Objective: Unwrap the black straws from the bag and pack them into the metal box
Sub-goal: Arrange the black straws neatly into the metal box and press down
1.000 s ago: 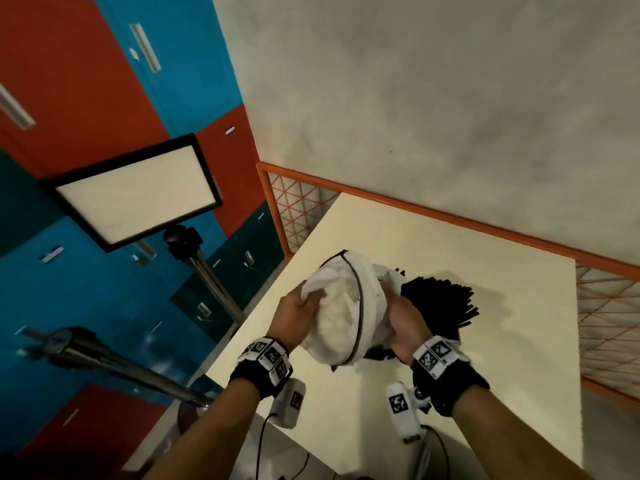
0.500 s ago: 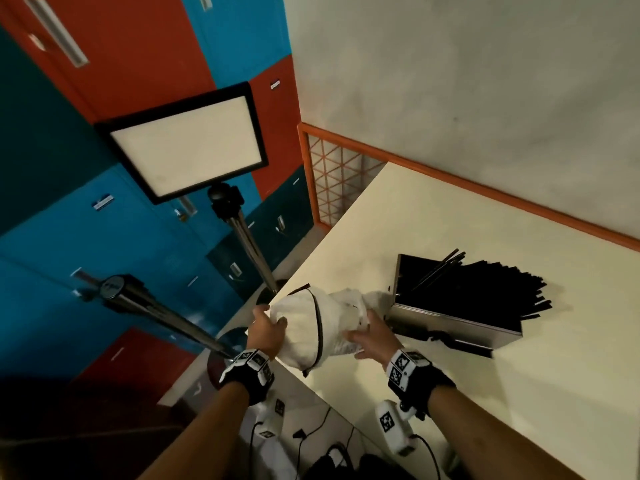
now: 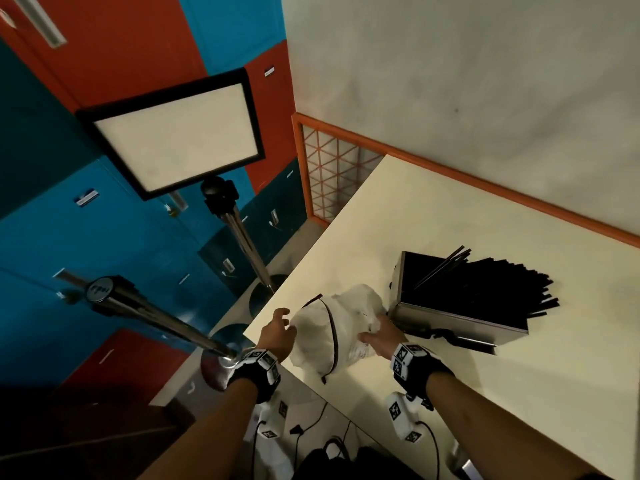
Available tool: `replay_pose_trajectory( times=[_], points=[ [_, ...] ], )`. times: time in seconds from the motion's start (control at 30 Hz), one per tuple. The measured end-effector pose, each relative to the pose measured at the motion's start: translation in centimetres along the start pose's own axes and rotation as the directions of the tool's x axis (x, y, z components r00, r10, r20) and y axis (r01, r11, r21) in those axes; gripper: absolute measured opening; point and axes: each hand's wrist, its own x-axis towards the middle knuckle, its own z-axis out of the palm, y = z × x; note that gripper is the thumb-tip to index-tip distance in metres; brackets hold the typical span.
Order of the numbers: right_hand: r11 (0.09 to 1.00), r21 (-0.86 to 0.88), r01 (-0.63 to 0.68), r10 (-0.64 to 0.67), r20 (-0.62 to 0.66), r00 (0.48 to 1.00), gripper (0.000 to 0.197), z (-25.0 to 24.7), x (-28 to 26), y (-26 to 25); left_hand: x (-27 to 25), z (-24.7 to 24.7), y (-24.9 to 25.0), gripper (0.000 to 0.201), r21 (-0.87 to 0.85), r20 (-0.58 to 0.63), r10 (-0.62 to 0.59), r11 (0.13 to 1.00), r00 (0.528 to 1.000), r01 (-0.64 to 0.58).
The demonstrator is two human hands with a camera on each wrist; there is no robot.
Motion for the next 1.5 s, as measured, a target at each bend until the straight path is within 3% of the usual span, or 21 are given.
replay_pose_trajectory(
  times=[0.1, 0.2, 0.33, 0.47, 0.53, 0.7, 0.8, 0.87, 0.93, 1.03, 1.13, 1.3, 1.37, 1.43, 1.5],
  points=[
    [0.999, 0.053, 0.006, -0.006, -0.008, 1.0, 0.087, -1.0, 0.0, 0.8, 0.2, -0.3, 1.0, 0.044, 0.04, -0.045, 0.049, 0.998, 0.998, -0.047],
    [0.999, 0.022, 0.025, -0.024, -0.014, 1.0, 0.062, -2.5, -2.5, 0.8, -0.5, -0.3, 3.3, 0.046, 0.087, -0.121, 0.211, 0.976, 0.97, -0.202],
    [0.99, 0.061, 0.131, -0.13, -0.012, 0.991, 0.013, -6.0, -7.6, 0.6, -2.5, 1.1, 8.7, 0.046, 0.066, -0.12, 0.526, 0.85, 0.842, -0.522],
    [0.959, 0.11, 0.262, -0.24, -0.18, 0.954, 0.014, -12.0, -11.3, 0.9, -4.1, 4.5, 14.6, 0.058, 0.01, 0.064, 0.714, 0.698, 0.697, -0.716],
    [0.943, 0.106, 0.315, -0.269, -0.314, 0.911, 0.019, -15.3, -11.8, 1.6, -4.4, 6.6, 17.3, 0.065, -0.003, 0.139, 0.743, 0.661, 0.655, -0.75],
    [0.92, -0.013, 0.391, -0.315, -0.62, 0.719, 0.019, -22.1, -12.4, 3.4, -4.0, 11.2, 22.3, 0.095, 0.085, 0.21, 0.692, 0.691, 0.691, -0.718],
    [0.924, -0.087, 0.373, -0.315, -0.725, 0.612, 0.016, -24.0, -11.5, 5.2, -4.0, 12.6, 24.2, 0.101, 0.279, 0.234, 0.745, 0.565, 0.625, -0.777],
    [0.939, -0.104, 0.327, -0.287, -0.759, 0.585, 0.018, -24.7, -10.7, 6.4, -4.3, 13.2, 25.2, 0.108, 0.252, 0.269, 0.718, 0.59, 0.641, -0.767],
    [0.964, -0.045, 0.262, -0.204, -0.755, 0.623, 0.029, -24.9, -9.9, 7.2, -4.0, 13.5, 25.6, 0.118, 0.178, 0.289, 0.654, 0.68, 0.698, -0.711],
    [0.975, 0.077, 0.211, -0.099, -0.696, 0.711, 0.05, -24.8, -9.2, 7.1, -3.7, 14.2, 25.4, 0.125, 0.148, 0.292, 0.654, 0.69, 0.698, -0.709],
    [0.97, 0.116, 0.212, -0.092, -0.633, 0.769, 0.057, -23.7, -8.6, 6.2, -3.9, 14.8, 24.8, 0.125, 0.117, 0.257, 0.666, 0.698, 0.7, -0.706],
    [0.929, 0.099, 0.355, -0.223, -0.617, 0.755, 0.055, -21.0, -8.2, 3.6, -3.5, 14.9, 24.6, 0.128, 0.069, 0.221, 0.671, 0.713, 0.708, -0.698],
    [0.913, 0.097, 0.397, -0.276, -0.571, 0.773, 0.057, -20.2, -8.0, 2.9, -3.1, 14.7, 24.3, 0.132, 0.01, 0.186, 0.68, 0.72, 0.709, -0.694],
    [0.857, 0.285, 0.429, -0.21, -0.568, 0.796, 0.056, -20.2, -7.9, 3.0, -2.9, 14.7, 24.2, 0.132, -0.01, 0.175, 0.671, 0.733, 0.721, -0.68],
    [0.715, 0.551, 0.431, -0.064, -0.562, 0.825, 0.05, -20.7, -7.9, 3.4, -2.9, 14.8, 24.4, 0.13, -0.016, 0.174, 0.661, 0.743, 0.729, -0.67]
  ],
)
